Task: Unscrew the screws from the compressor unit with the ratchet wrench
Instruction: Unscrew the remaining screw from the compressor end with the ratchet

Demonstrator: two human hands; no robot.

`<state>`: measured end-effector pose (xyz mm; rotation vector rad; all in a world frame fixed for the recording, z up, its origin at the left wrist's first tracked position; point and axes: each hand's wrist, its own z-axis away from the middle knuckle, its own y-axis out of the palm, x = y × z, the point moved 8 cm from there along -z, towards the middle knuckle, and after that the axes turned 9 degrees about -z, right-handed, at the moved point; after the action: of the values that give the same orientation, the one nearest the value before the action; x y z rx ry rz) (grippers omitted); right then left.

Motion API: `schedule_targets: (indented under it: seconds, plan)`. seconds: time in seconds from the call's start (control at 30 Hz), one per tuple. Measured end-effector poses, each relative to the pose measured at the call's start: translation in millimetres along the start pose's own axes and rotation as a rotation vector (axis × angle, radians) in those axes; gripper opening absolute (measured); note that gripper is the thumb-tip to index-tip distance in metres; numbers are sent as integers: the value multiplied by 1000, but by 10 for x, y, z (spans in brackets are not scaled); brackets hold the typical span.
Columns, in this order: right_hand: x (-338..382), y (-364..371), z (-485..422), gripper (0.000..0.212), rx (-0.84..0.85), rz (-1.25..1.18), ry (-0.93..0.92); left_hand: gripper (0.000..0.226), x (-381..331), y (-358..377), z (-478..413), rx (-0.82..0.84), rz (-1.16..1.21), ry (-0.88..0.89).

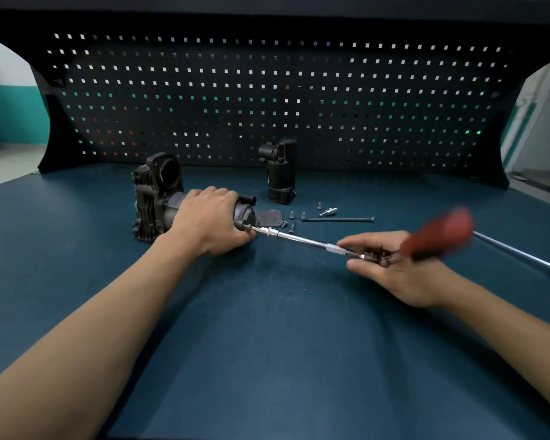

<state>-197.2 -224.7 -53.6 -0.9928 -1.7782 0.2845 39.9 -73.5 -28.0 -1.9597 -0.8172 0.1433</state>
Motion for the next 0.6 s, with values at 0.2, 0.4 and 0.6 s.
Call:
schedule_targets:
  seconds: [0.2, 0.4, 0.6]
  plan:
    - [93, -38, 7, 32, -80, 311, -277, 66, -11, 44, -34, 36, -25, -29]
    - [59, -33, 7, 18, -128, 137, -199, 51, -67, -58, -28, -93, -55, 25]
    - [30, 8, 2, 24, -129, -120, 28, 53, -67, -108, -1, -159, -57, 42]
